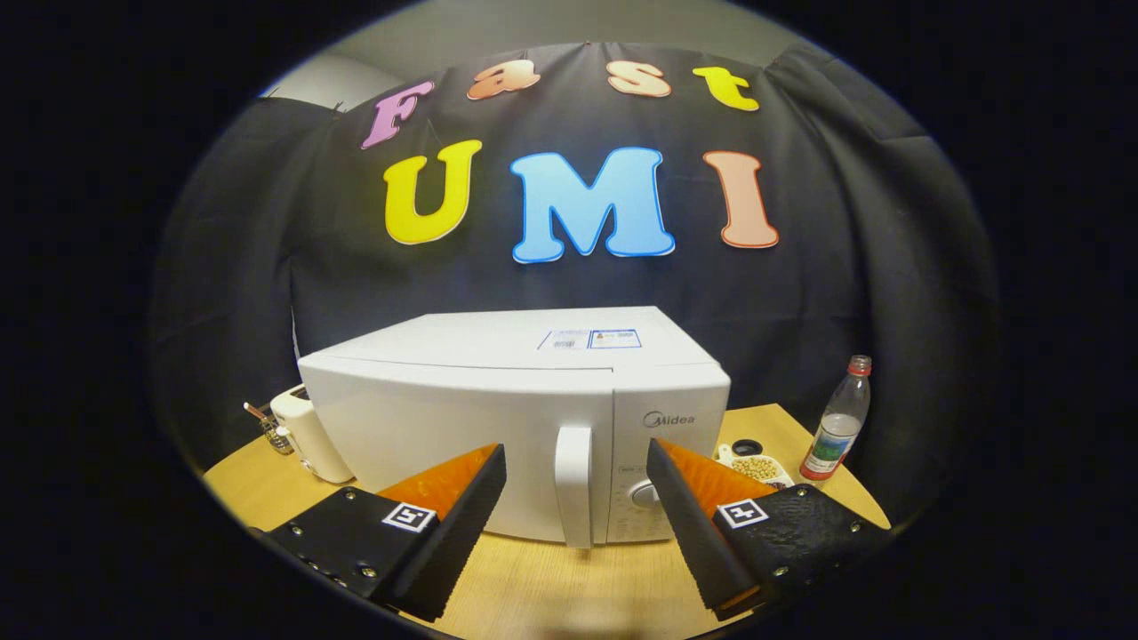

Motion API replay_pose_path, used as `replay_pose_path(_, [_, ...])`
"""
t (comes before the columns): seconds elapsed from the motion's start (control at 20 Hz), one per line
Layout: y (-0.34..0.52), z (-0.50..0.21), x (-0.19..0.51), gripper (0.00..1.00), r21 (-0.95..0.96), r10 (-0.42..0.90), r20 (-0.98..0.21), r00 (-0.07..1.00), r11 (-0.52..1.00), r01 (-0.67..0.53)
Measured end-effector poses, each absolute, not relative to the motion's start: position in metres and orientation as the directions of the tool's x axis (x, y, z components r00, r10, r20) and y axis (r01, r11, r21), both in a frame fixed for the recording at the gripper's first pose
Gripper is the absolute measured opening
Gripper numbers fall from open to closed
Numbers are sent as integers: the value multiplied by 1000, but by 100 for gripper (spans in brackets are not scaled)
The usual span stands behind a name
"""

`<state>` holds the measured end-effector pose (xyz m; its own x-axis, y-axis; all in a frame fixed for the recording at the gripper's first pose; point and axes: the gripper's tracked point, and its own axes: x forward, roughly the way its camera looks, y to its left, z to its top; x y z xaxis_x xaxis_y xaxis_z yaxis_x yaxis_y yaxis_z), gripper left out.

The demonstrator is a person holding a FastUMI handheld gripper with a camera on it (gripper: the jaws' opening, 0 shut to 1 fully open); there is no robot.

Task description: Open the microwave, put the food inside, and close the microwave door.

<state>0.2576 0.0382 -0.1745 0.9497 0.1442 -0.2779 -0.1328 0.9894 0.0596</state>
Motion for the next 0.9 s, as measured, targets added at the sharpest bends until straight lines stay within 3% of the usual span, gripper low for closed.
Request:
replay_pose_path(0.2, [49, -202, 269, 92, 60, 146, -338, 930, 989, -134])
replay_pose_path(0.25, [50, -209, 271, 86, 58, 144, -353, 925, 990, -132])
replay_pose_path(0.3, [53, -214, 274, 70, 63, 149, -366, 919, 989, -135])
replay_pose_path(0.5, [46, -229, 278, 64, 33, 99, -409, 907, 995, -93])
replay_pose_path(0.7, [39, -229, 279, 27, 57, 73, -408, 910, 997, -55])
replay_pose_path(0.75, [41, -229, 279, 27, 60, 80, -405, 911, 996, -61])
replay_pose_path(0.8, [41, -227, 278, 19, 48, 96, -401, 911, 995, -83])
replay_pose_path(0.85, [42, -229, 276, 19, 41, 108, -402, 909, 994, -100])
replay_pose_path(0.9, [43, -229, 276, 11, 39, 111, -400, 910, 994, -105])
